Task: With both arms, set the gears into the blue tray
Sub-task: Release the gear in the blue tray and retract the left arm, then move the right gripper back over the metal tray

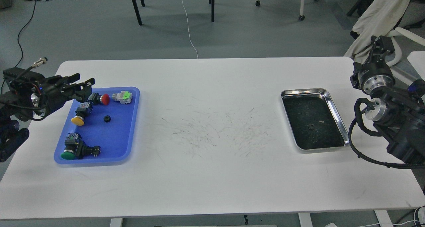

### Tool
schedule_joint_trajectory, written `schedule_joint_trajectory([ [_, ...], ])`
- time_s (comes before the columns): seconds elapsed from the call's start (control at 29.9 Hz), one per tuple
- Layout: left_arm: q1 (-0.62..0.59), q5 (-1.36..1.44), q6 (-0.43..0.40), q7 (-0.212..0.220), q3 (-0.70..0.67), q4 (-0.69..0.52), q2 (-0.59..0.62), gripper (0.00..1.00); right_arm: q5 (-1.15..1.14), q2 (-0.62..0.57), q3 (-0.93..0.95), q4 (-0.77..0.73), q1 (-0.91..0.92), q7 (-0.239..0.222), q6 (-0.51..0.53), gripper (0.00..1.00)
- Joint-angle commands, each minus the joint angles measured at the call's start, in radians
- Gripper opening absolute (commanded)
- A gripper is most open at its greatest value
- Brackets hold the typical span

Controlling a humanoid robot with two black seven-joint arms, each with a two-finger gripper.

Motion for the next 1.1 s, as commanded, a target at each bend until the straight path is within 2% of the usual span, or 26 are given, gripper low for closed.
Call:
schedule_joint_trajectory([
  [0.0,-0.053,-0.217,-0.043,0.0,-0.005,-0.007,0.038,0.61,-0.002,0.0,0.0,0.003,0.006,0.0,0.0,0.98],
  [0.2,-0.121,-0.639,-0.199,0.0,0.0,-0.031,0.092,0.71,-0.004,-0.005,-0.002,0.064,0.016,-0.003,-0.001,0.98],
  [0.3,-0.136,-0.749,-0.21,0.0,-0.006,-0.033,0.092,0.71,-0.007,-0.018,-0.011,0.092,0.032,-0.006,-0.001,0.98],
  [0.4,-0.148,-0.874,-0.215,0.0,0.0,-0.034,0.09,0.71,-0.031,-0.032,-0.105,0.127,0.069,-0.009,-0.001,0.98],
  [0.53,-0.167,-1.042,-0.275,0.0,-0.011,-0.031,0.087,0.74,-0.03,-0.087,-0.196,0.208,0.114,-0.009,-0.001,0.98],
  [0.74,-0.168,-1.309,-0.308,0.0,-0.014,-0.034,0.078,0.77,-0.063,-0.19,-0.3,0.359,0.164,-0.015,0.008,0.98],
  [0.94,-0.197,-1.452,-0.325,0.0,-0.046,-0.031,0.0,0.79,-0.152,-0.299,-0.489,0.511,0.279,-0.02,0.015,0.98],
  [1.07,-0.204,-1.52,-0.397,0.0,-0.06,-0.039,-0.049,0.82,-0.177,-0.351,-0.618,0.596,0.361,-0.025,0.064,0.98],
])
